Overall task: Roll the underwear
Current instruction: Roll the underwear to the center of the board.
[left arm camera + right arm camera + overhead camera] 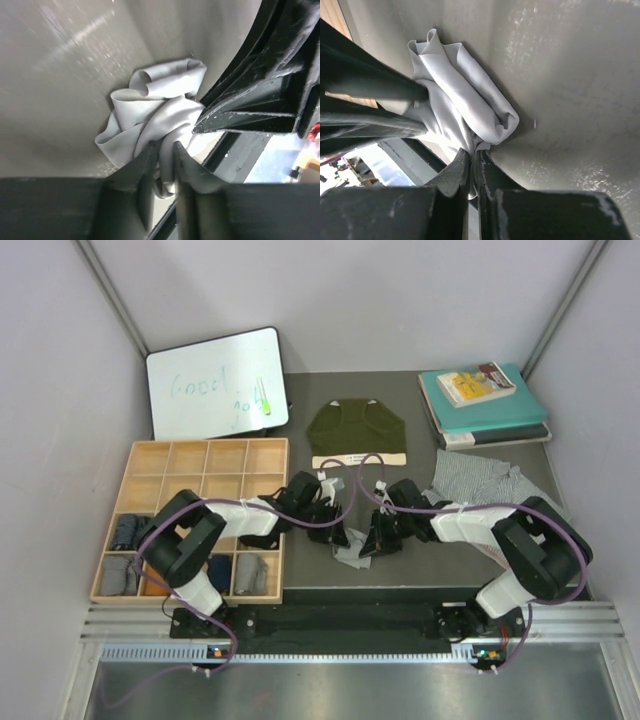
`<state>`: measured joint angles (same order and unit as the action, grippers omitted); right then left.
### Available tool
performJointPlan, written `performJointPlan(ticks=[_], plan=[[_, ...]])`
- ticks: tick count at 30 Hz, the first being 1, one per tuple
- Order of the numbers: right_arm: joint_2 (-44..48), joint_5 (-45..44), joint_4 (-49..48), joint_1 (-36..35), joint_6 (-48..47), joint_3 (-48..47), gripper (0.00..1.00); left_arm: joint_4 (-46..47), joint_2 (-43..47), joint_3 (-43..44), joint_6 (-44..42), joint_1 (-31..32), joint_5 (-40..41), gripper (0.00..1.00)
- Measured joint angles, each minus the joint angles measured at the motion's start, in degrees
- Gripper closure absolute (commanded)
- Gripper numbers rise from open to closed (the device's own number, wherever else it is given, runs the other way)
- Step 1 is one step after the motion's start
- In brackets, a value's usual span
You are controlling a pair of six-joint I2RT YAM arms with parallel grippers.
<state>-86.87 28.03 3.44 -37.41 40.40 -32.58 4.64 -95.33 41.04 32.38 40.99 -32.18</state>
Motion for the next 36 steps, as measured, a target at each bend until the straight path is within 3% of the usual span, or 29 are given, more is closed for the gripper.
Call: performJointPlan(ticks=[3,10,19,29,36], plan=[[-0.55,0.09,0.63,0.00,0.31,-0.57,1.00,-1.57,2.43,0.66,0.13,-0.26,3.13,0.42],[-0.90,0.24,0.98,0.02,0.37,-0.94,1.00,-5.79,10.62,0.52,-0.20,-1.64,11.15,0.34],[-0.90,0.24,0.98,0.02,0.37,-0.94,1.00,-4.00,11.32,-5.29,2.23,-1.62,6.21,0.22],[-0.92,0.26,0.96,0.02,0.37,-0.94,1.00,0.61,11.96,-8.07,3.78,-1.62,1.44,0.20],[-0.92,0.24,0.96,0.02,0.42,-0.94,1.00,3.63,9.46,-8.83,4.35,-1.57,-0.07,0.28]])
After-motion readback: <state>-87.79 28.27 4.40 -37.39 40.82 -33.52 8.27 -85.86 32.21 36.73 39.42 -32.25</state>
